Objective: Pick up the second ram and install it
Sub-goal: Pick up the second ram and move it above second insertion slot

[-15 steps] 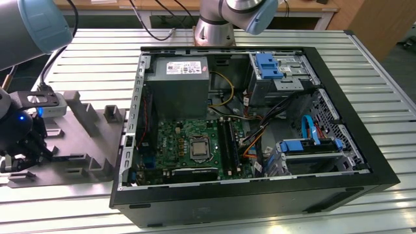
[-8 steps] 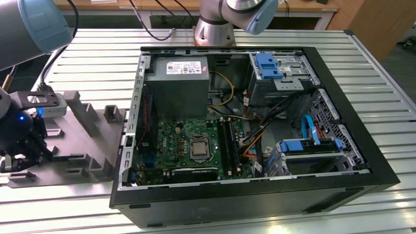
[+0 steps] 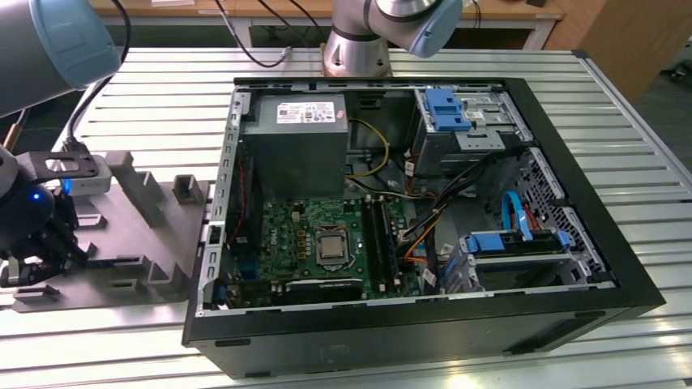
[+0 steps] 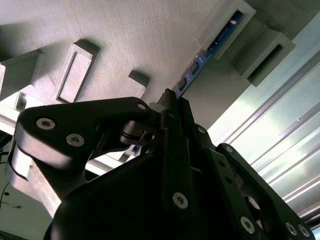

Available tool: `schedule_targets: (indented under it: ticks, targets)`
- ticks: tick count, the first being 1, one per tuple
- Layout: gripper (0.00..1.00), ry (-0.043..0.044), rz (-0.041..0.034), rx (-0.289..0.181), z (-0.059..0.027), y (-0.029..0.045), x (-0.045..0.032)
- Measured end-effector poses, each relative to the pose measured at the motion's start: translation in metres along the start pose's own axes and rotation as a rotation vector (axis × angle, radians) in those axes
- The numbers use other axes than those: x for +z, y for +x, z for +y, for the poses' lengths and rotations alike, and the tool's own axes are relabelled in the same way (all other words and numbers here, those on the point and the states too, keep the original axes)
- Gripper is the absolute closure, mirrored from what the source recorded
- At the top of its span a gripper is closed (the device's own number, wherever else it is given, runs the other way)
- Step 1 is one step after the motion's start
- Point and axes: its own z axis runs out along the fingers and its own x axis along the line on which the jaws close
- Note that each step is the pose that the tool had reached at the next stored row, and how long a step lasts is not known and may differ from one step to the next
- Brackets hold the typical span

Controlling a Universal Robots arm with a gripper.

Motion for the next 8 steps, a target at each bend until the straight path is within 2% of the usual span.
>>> schedule_targets:
  ticks: [3, 4, 8]
  targets:
    - [0.83, 0.0000, -0.0001, 0.000, 0.0000, 0.0000, 0.0000]
    - [0.89, 0.0000, -0.0001, 0.001, 0.0000, 0.0000, 0.0000]
    - [0.89, 0.0005, -0.0004, 0.009, 0.0000, 0.0000, 0.0000]
